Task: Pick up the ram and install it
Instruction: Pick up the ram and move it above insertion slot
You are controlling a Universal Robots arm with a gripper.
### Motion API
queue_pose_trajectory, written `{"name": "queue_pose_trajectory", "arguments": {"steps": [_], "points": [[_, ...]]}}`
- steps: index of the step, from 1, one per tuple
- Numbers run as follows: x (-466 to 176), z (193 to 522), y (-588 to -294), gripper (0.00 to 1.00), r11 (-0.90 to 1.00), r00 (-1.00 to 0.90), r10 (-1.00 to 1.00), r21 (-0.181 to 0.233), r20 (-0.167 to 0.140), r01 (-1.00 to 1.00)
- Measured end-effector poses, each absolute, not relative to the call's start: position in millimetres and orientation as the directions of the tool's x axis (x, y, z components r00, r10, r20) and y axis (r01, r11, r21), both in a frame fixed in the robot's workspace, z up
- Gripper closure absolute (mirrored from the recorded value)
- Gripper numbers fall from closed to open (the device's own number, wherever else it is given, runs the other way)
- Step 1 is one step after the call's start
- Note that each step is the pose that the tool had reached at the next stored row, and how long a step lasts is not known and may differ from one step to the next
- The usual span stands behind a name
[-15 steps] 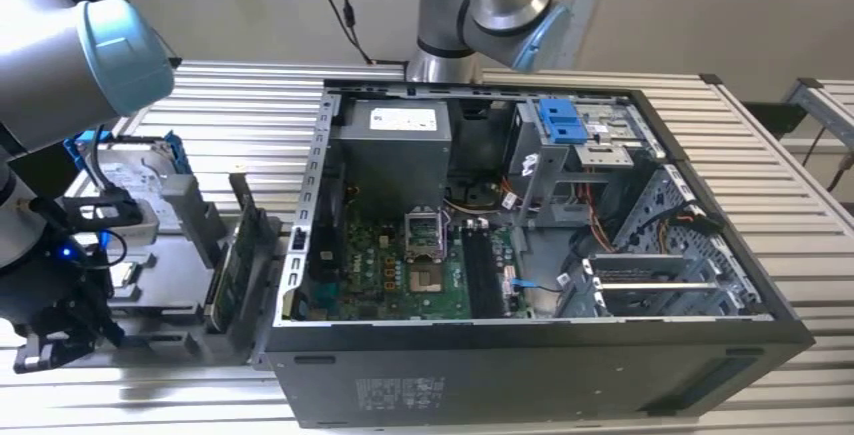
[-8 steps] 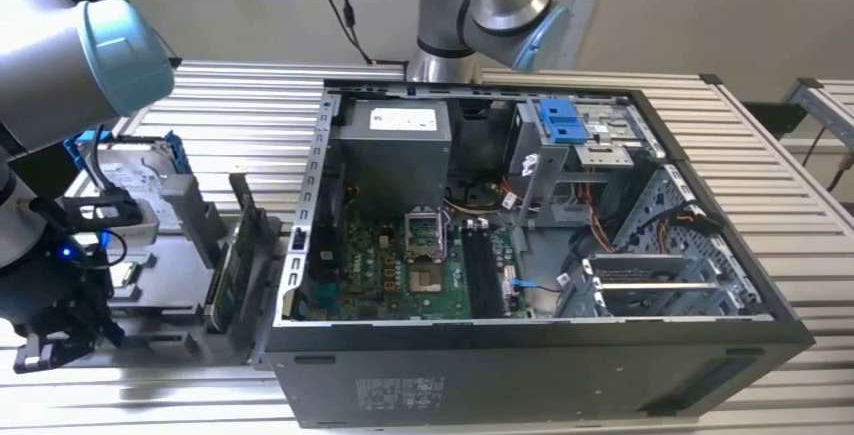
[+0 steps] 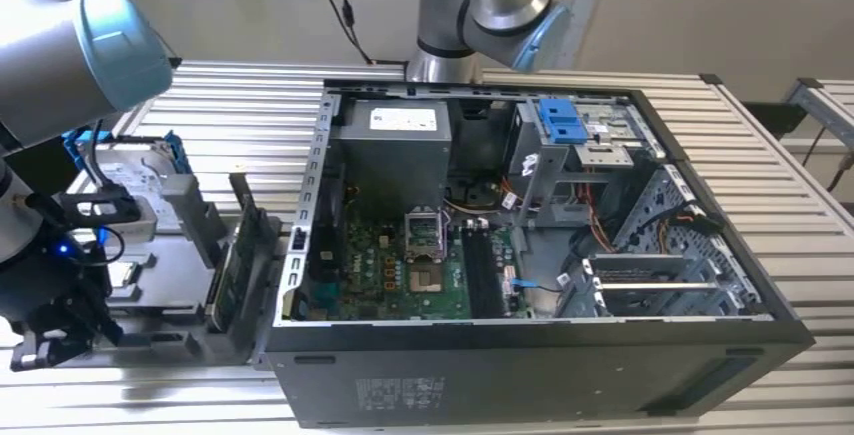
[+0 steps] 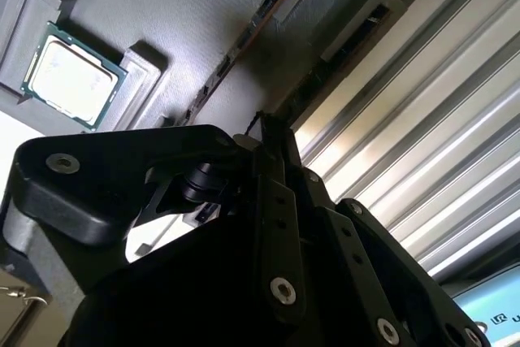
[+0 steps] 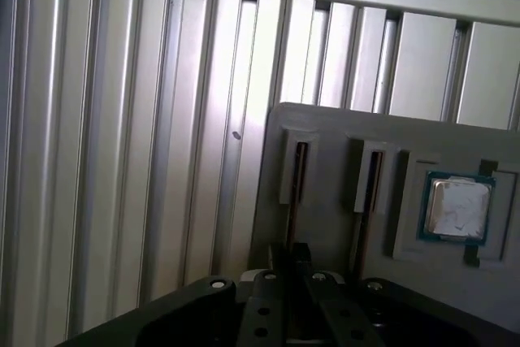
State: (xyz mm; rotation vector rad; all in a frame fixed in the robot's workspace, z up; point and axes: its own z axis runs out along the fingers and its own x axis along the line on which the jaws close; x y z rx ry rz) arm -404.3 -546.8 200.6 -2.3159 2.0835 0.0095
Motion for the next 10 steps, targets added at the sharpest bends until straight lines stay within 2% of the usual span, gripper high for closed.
{"name": "queue_pose_trajectory", "arguments": {"steps": [10], "points": [[-404.3,208.4,-546.8,0.85,-0.105,0.105,-0.994,-0.015,-0.022,-0.994]]}}
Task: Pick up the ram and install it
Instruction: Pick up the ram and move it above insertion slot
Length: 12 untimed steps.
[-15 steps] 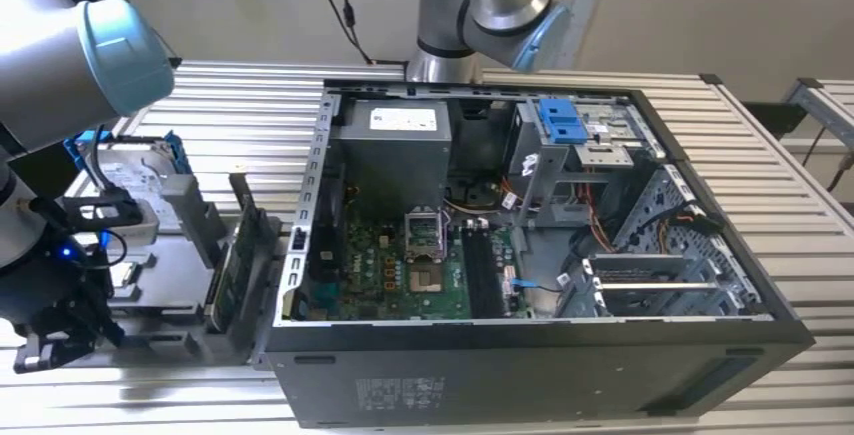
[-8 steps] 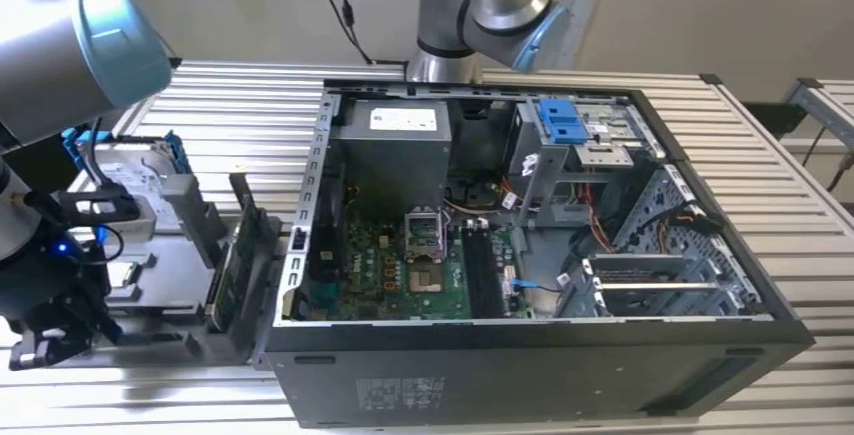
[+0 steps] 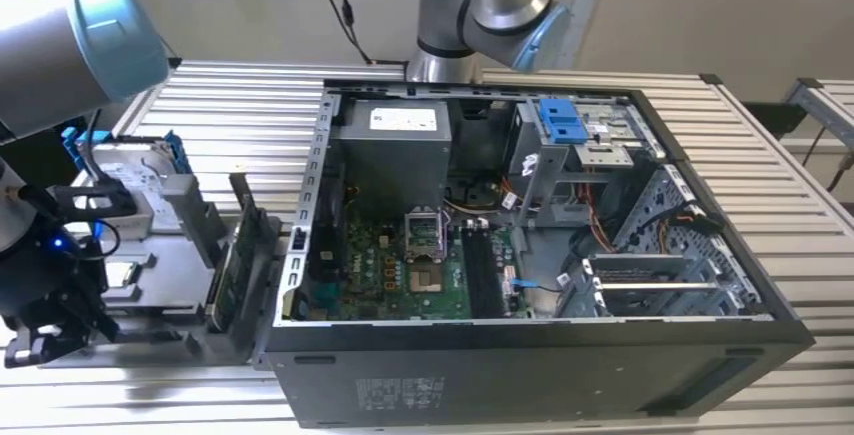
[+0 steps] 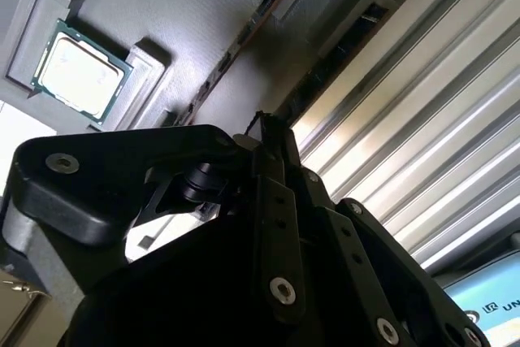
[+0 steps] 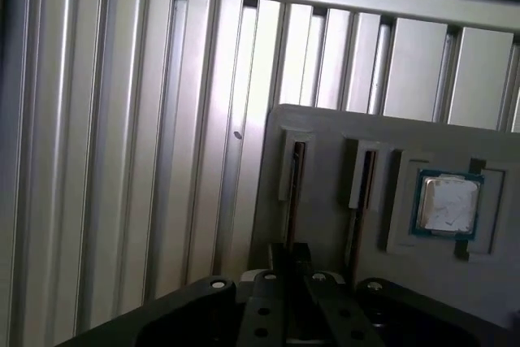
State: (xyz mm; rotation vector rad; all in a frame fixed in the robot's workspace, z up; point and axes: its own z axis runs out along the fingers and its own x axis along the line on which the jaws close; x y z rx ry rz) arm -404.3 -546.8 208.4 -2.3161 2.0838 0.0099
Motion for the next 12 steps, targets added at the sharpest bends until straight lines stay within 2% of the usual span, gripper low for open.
{"name": "queue_pose_trajectory", "arguments": {"steps": [12], "points": [[-404.2,216.5,-546.8,0.85,-0.105,0.106,-0.994,-0.015,-0.022,-0.994]]}}
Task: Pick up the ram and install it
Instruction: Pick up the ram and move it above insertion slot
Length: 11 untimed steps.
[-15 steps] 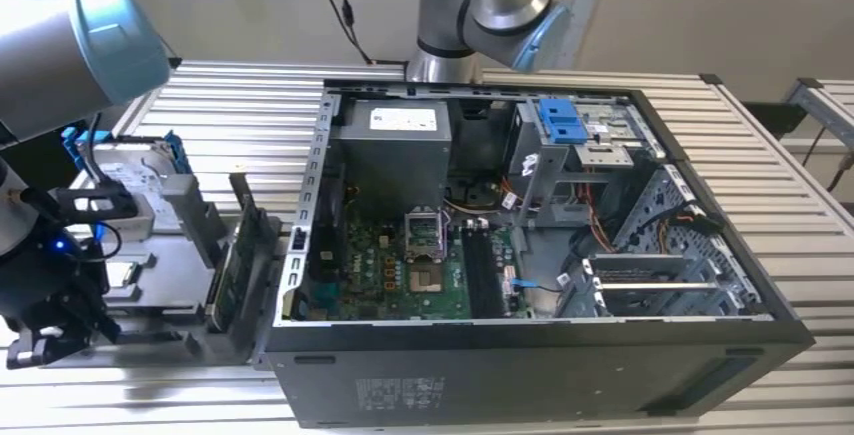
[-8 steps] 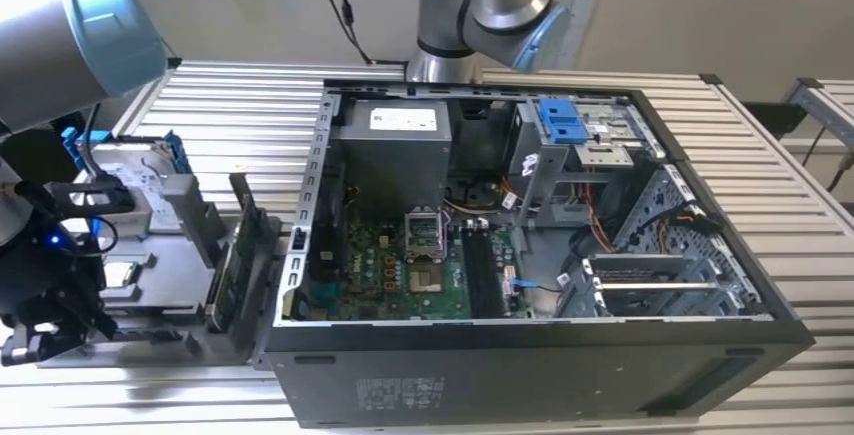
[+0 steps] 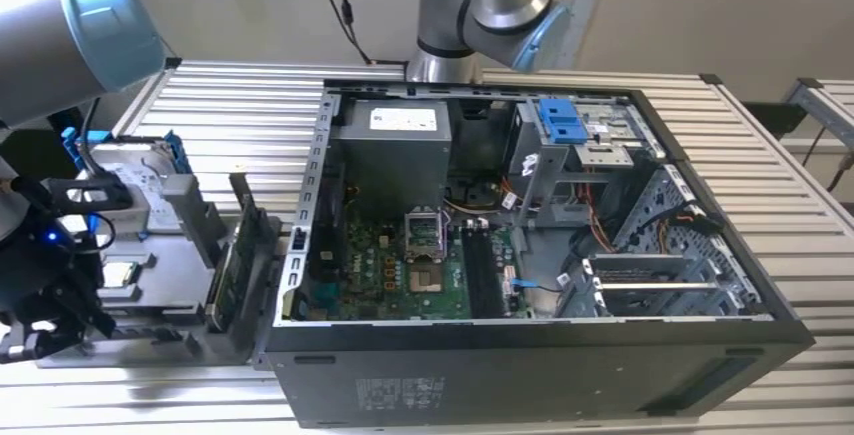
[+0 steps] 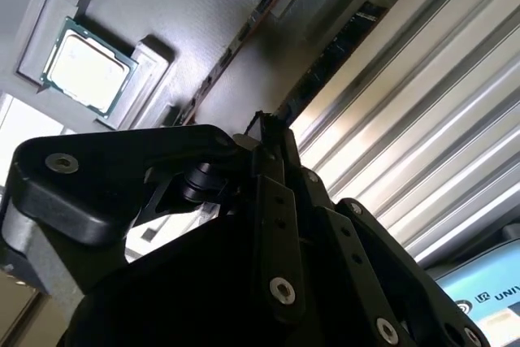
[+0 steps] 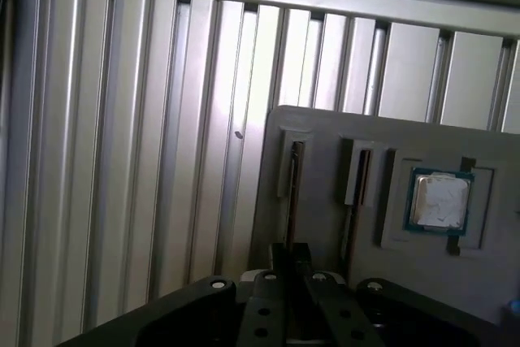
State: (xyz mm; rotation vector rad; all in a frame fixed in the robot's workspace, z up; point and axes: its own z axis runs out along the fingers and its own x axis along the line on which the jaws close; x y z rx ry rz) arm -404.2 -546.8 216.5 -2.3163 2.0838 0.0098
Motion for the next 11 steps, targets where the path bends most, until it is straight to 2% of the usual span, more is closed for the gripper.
{"name": "queue_pose_trajectory", "arguments": {"steps": [11], "points": [[-404.3,226.2,-546.8,0.85,-0.105,0.105,-0.994,-0.015,-0.022,-0.994]]}}
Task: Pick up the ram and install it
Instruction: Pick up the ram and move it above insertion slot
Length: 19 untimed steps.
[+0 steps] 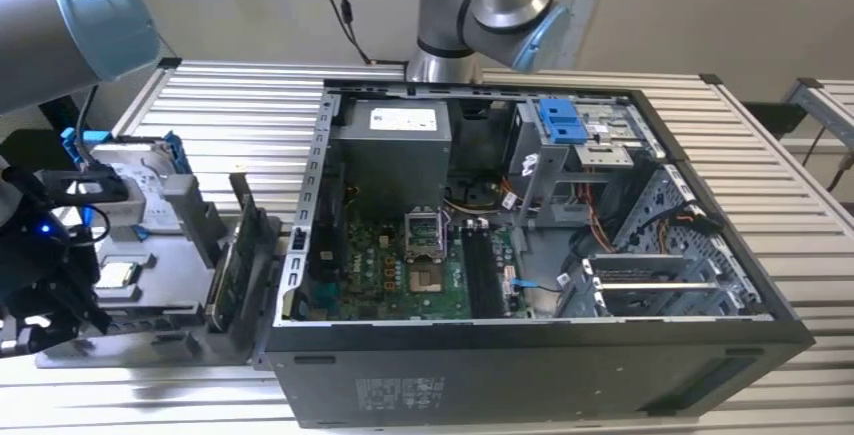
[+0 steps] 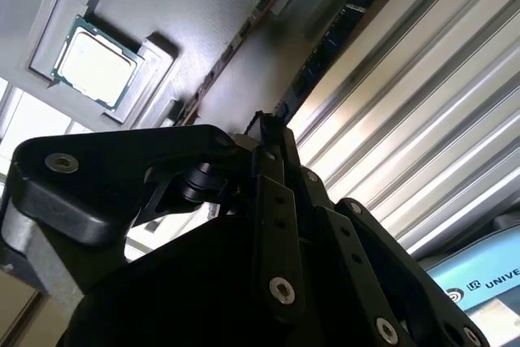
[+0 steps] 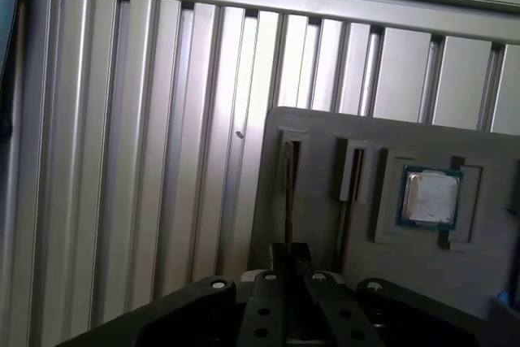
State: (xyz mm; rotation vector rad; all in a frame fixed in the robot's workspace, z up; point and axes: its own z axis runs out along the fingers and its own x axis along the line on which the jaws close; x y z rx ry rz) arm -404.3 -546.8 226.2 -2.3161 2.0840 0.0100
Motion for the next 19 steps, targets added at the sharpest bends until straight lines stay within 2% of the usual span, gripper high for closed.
{"name": "queue_pose_trajectory", "arguments": {"steps": [12,19], "points": [[-404.2,235.2,-546.9,0.86,-0.104,0.104,-0.994,-0.015,-0.023,-0.995],[-404.3,237.0,-546.8,0.86,-0.080,0.081,-0.996,-0.017,-0.042,-0.997]]}}
